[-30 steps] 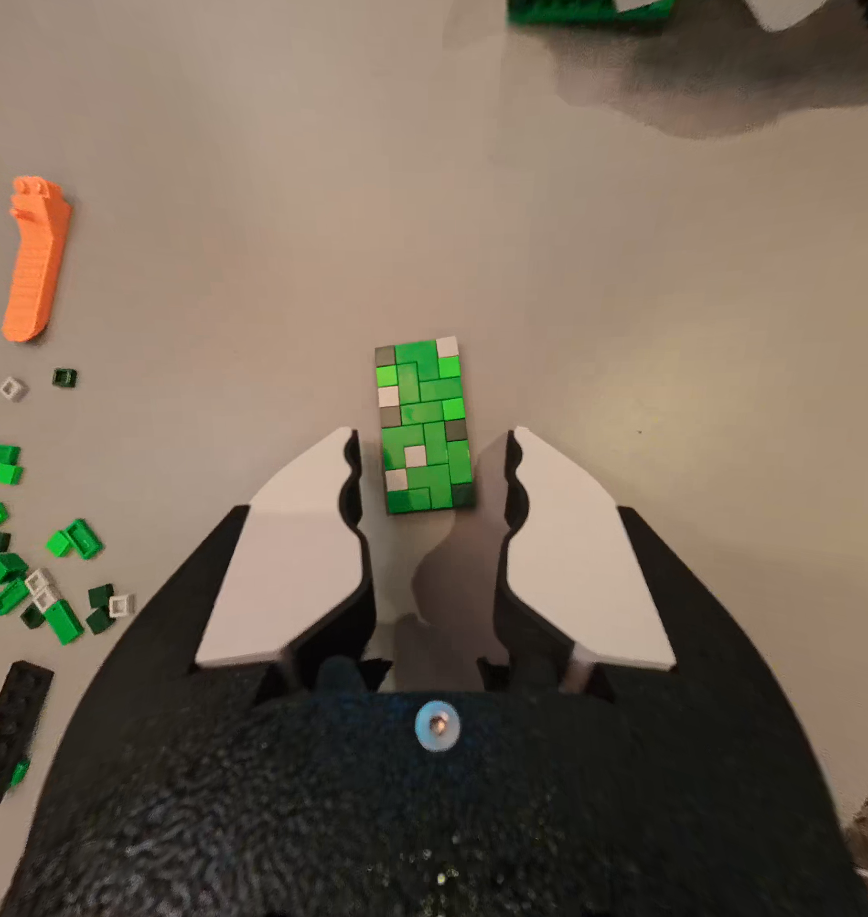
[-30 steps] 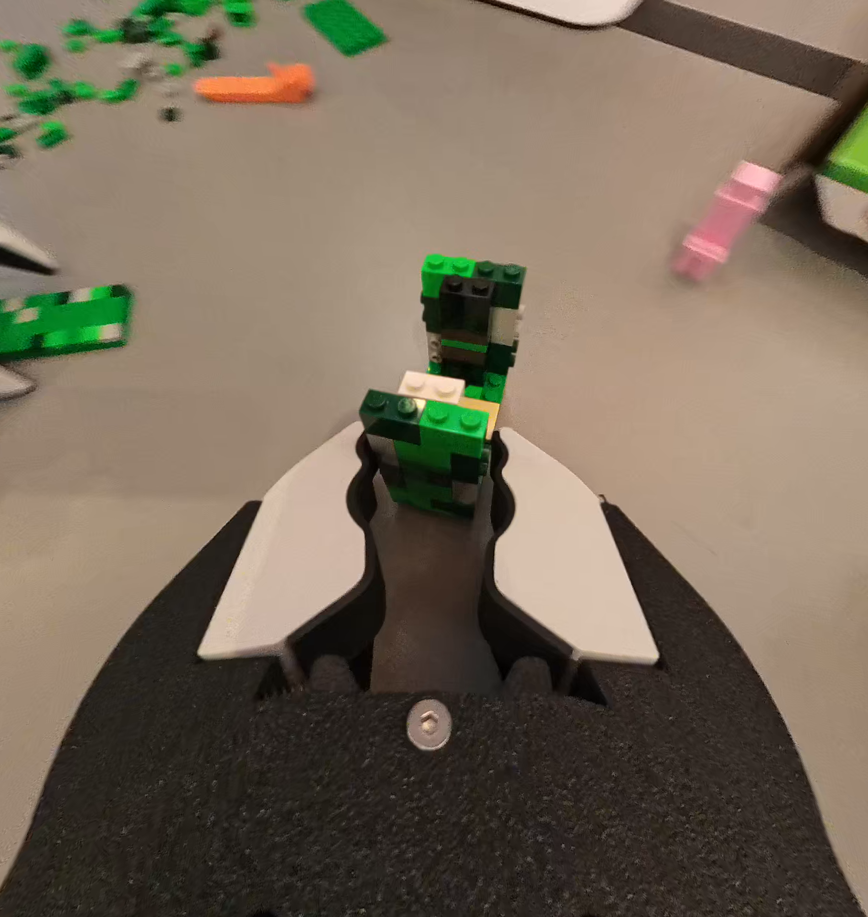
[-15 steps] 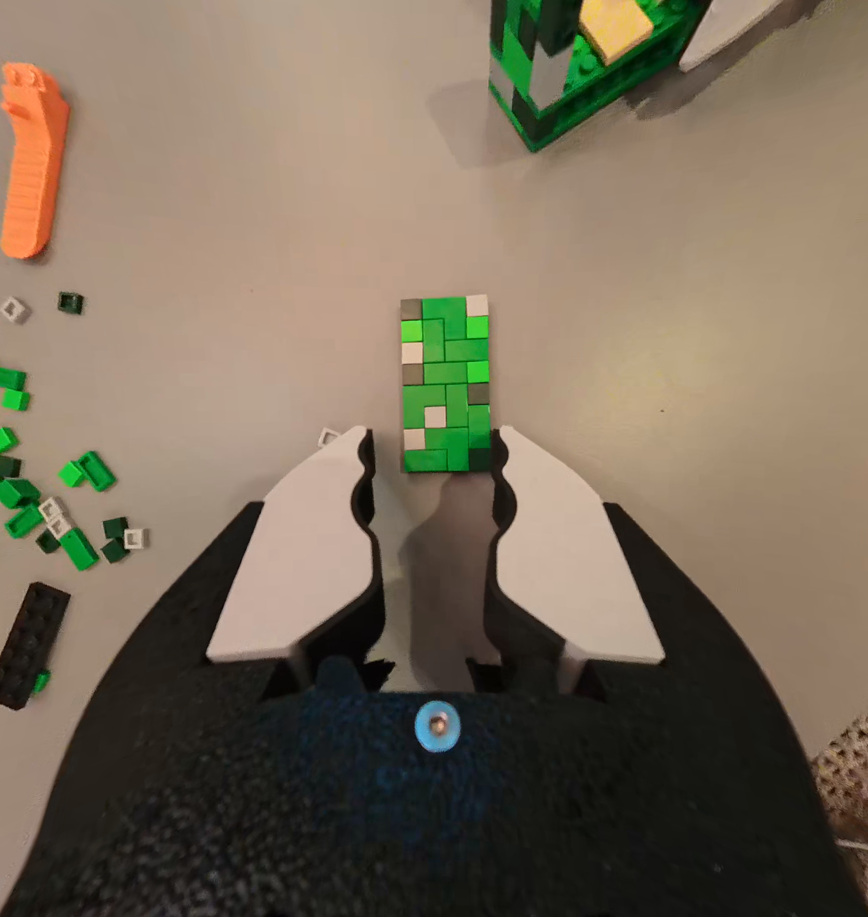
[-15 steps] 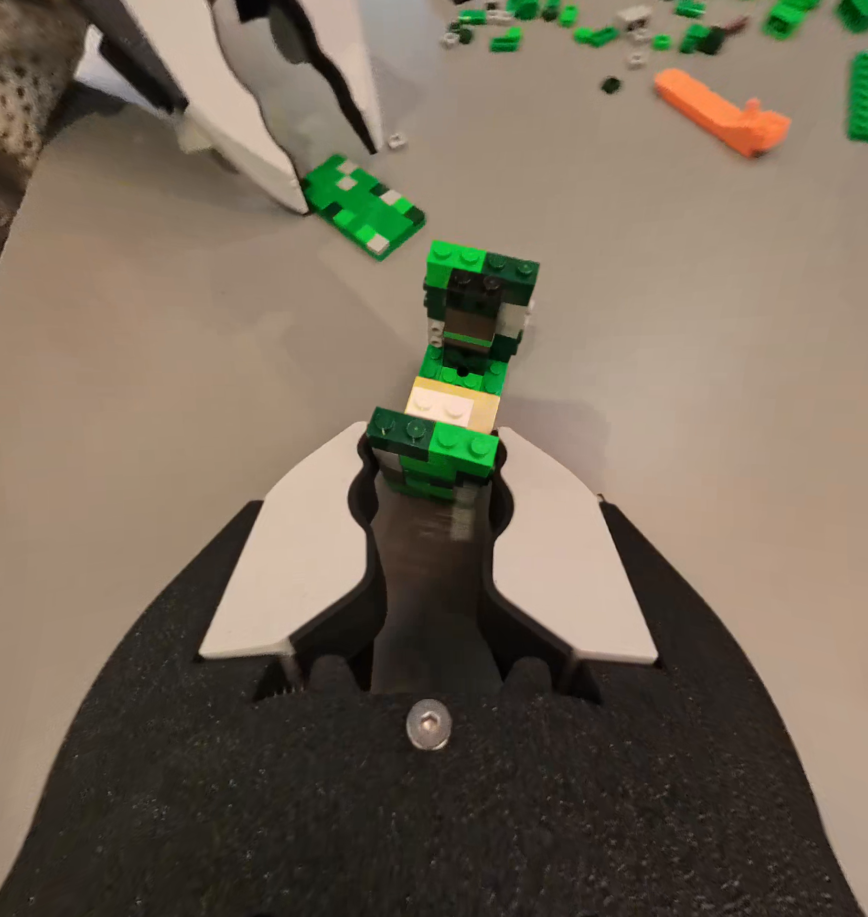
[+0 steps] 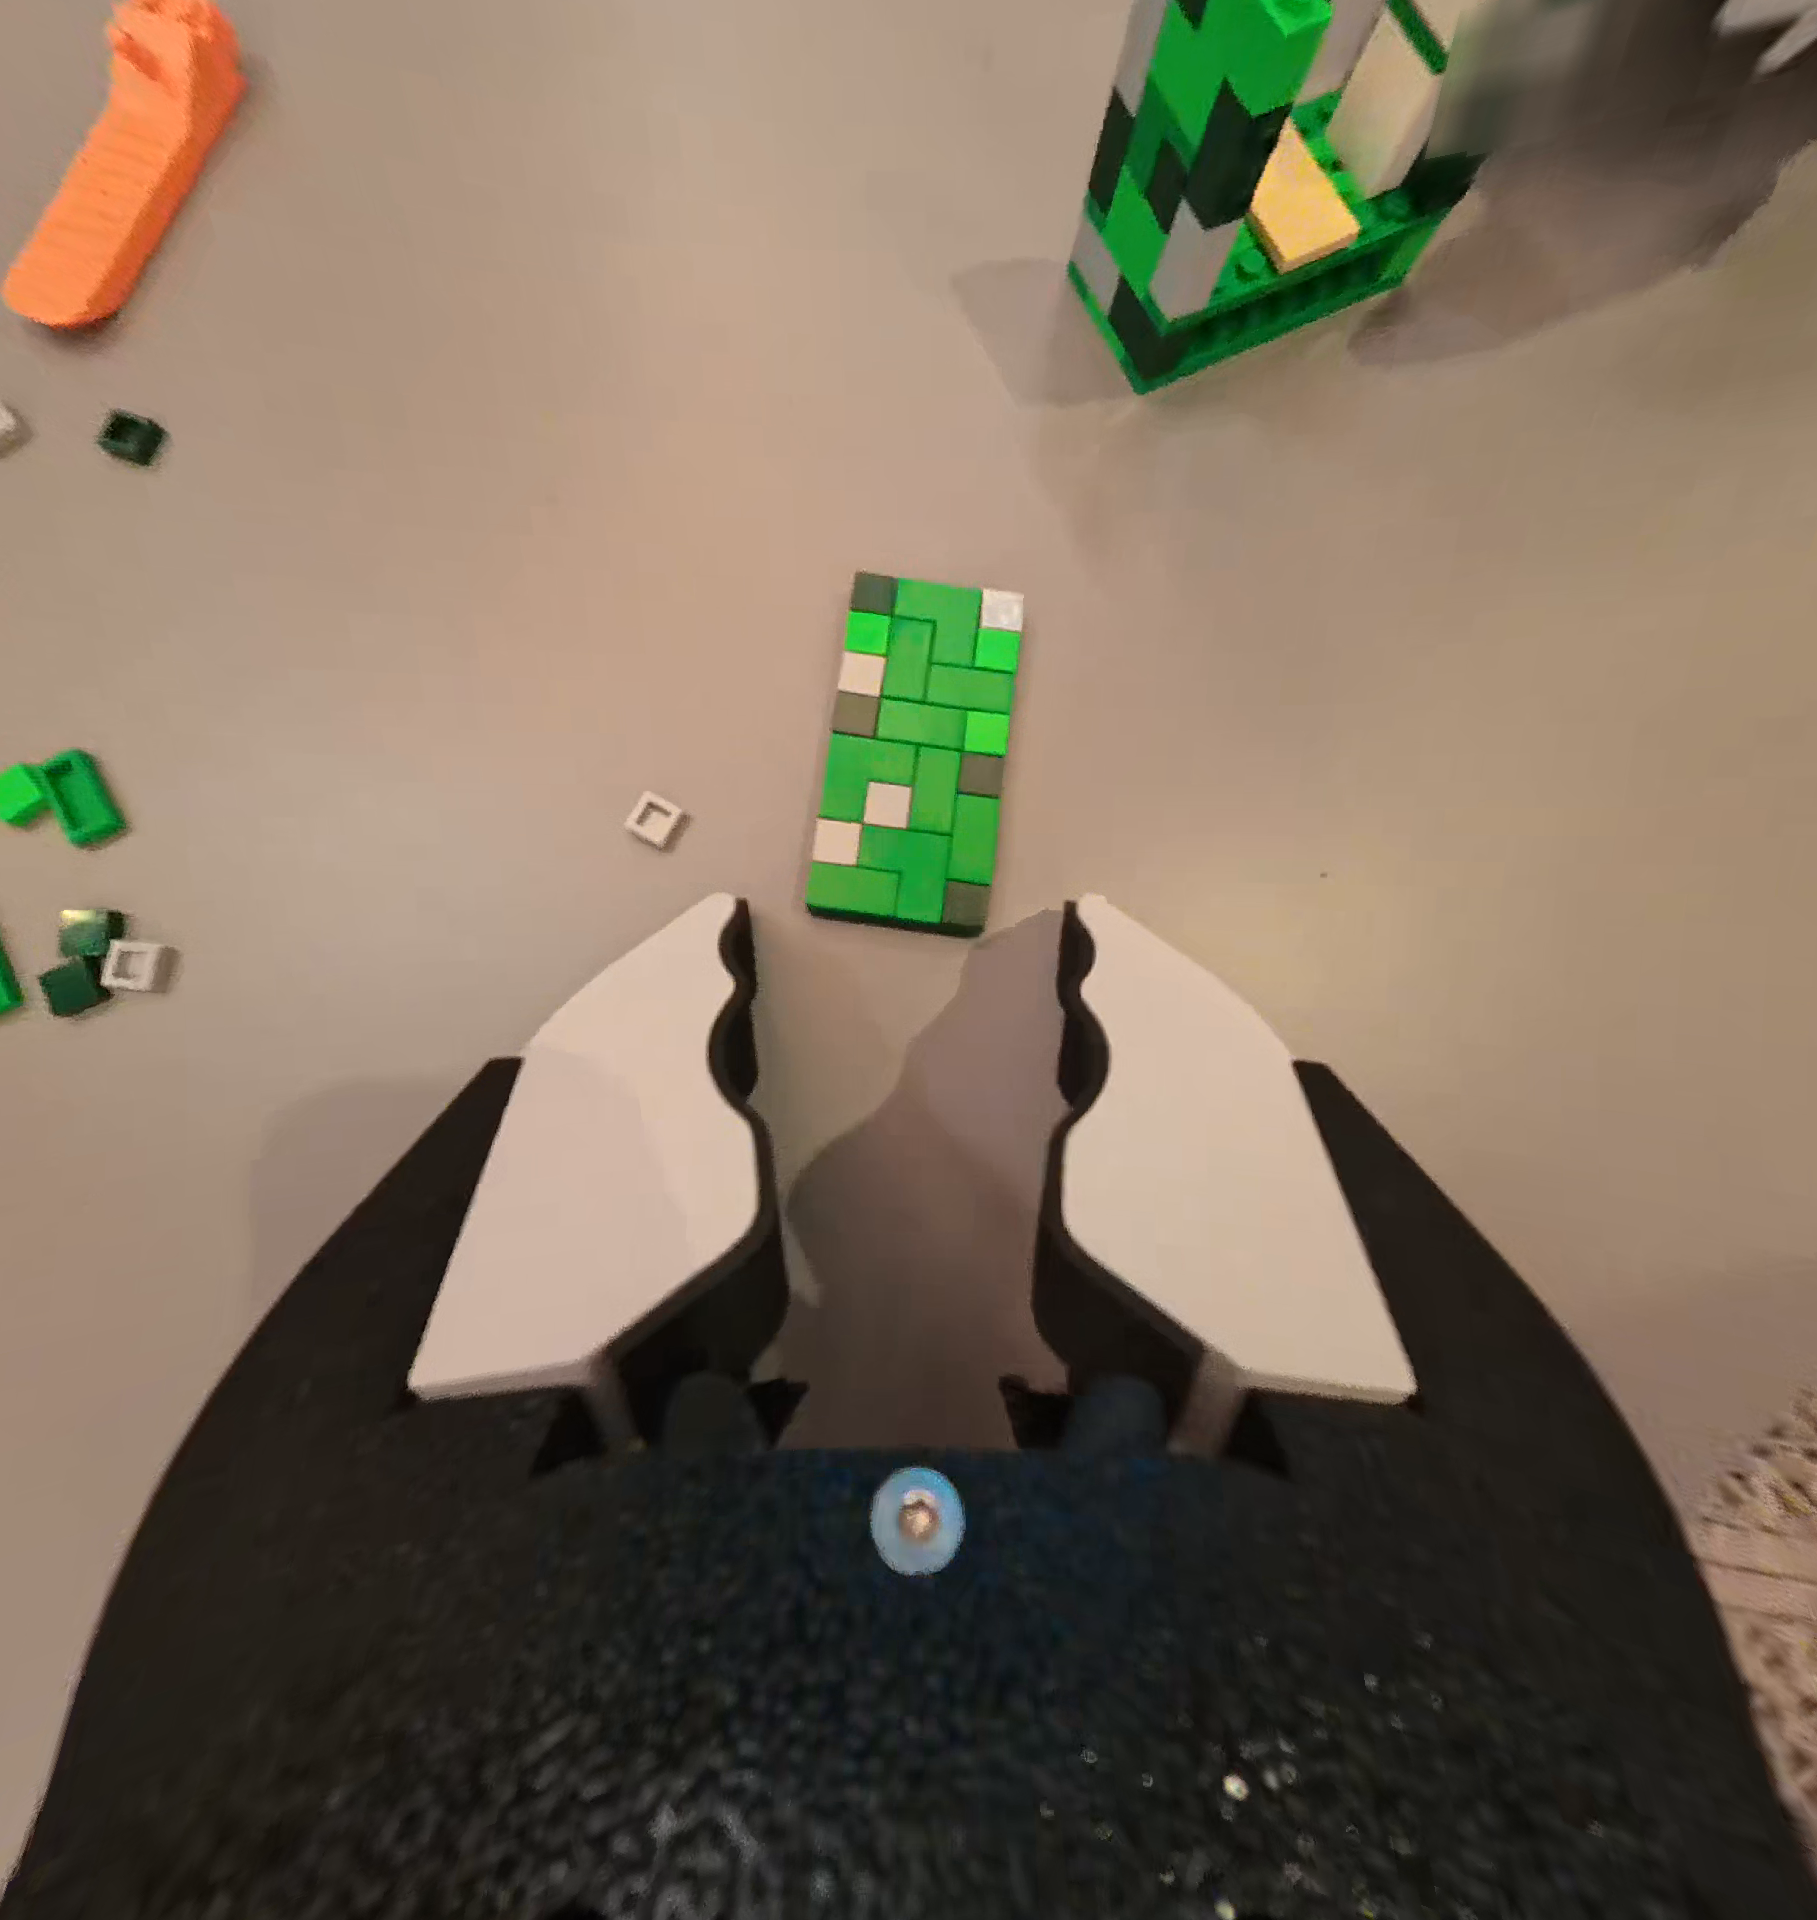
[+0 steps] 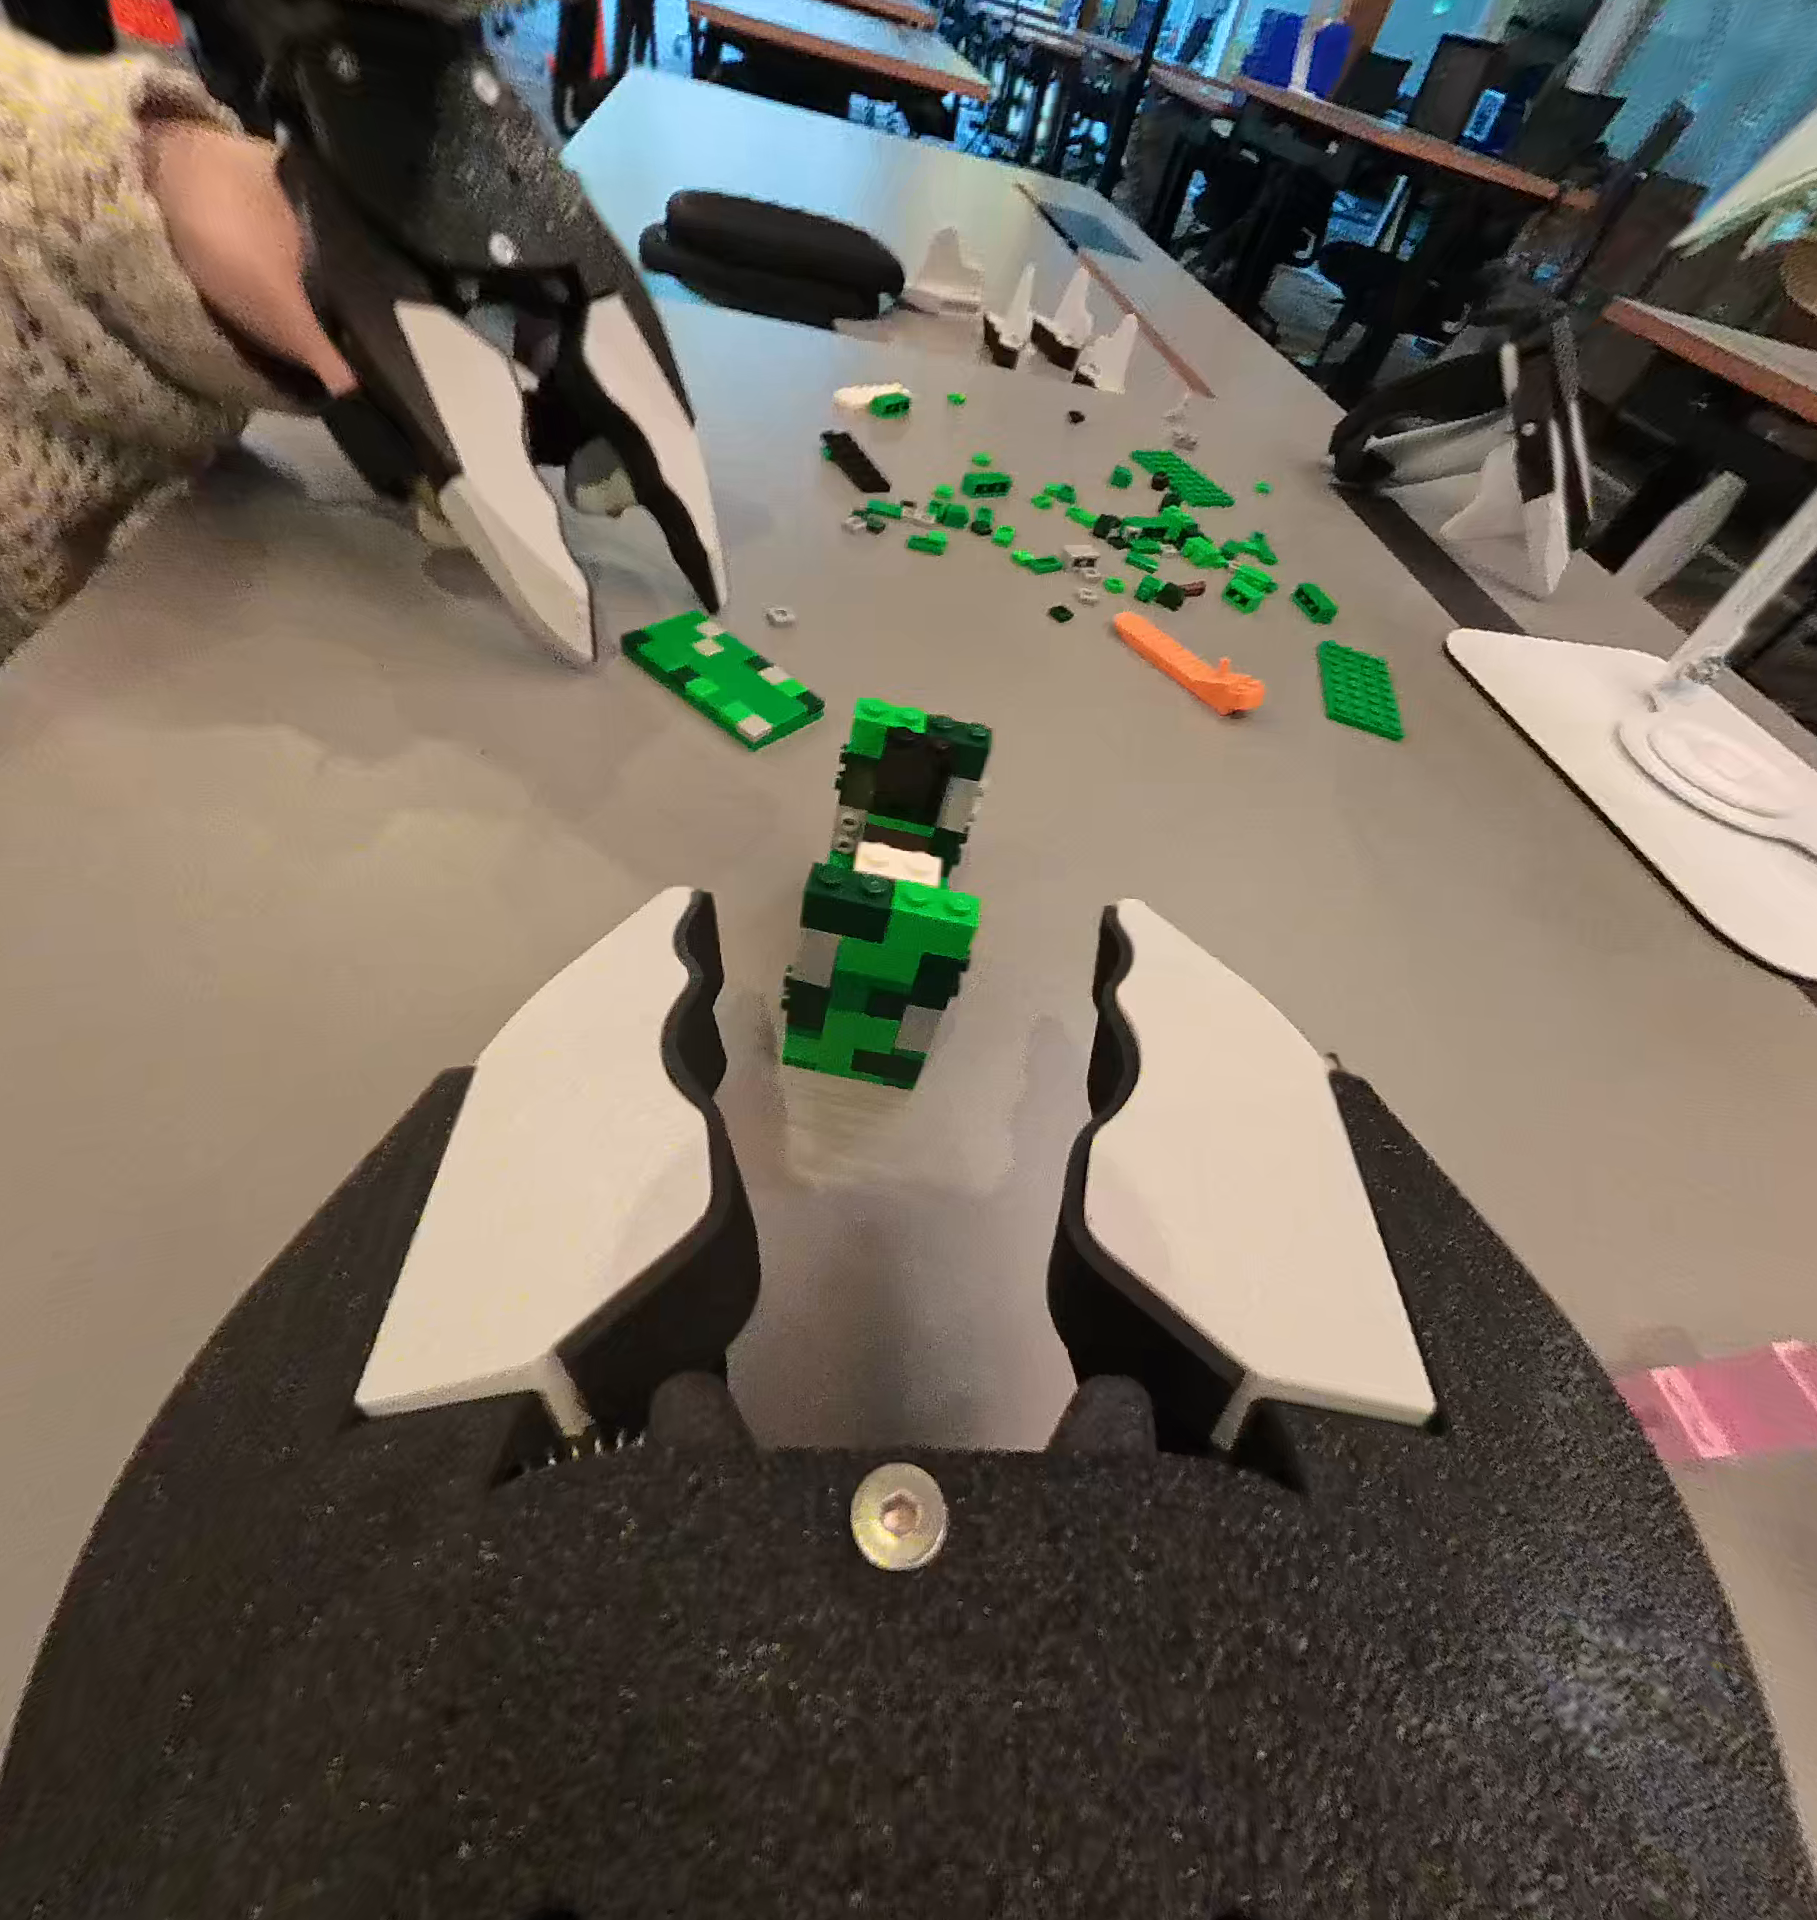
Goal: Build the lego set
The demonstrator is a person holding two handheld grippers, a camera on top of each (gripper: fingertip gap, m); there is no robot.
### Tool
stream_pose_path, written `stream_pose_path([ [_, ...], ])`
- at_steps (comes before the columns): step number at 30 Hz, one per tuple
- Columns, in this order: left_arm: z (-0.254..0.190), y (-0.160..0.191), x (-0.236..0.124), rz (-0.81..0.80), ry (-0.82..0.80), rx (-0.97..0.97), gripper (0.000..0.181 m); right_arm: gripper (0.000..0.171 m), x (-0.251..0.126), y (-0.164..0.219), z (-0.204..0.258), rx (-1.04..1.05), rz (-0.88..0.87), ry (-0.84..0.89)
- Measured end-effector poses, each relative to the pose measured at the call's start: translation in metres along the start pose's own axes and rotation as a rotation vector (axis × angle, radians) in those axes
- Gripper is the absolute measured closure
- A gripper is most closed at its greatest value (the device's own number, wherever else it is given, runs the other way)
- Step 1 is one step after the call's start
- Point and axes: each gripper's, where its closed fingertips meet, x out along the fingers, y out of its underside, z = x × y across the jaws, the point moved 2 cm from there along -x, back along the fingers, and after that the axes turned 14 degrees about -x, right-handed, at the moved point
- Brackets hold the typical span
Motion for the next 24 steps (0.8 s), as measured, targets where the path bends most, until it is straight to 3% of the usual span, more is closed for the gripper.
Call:
stream_pose_path([
  [9, 0.001, -0.006, 0.006, 0.022, 0.005, 0.091, 0.130, 0.108, -0.009, -0.001, -0.016, 0.179, -0.091, -0.001],
  [19, -0.004, -0.012, 0.009, 0.082, 0.027, 0.284, 0.133, 0.109, -0.007, 0.000, -0.015, 0.185, -0.074, -0.017],
  [24, -0.006, -0.015, 0.014, 0.170, 0.051, 0.229, 0.141, 0.109, -0.005, 0.001, -0.014, 0.190, -0.061, -0.034],
])
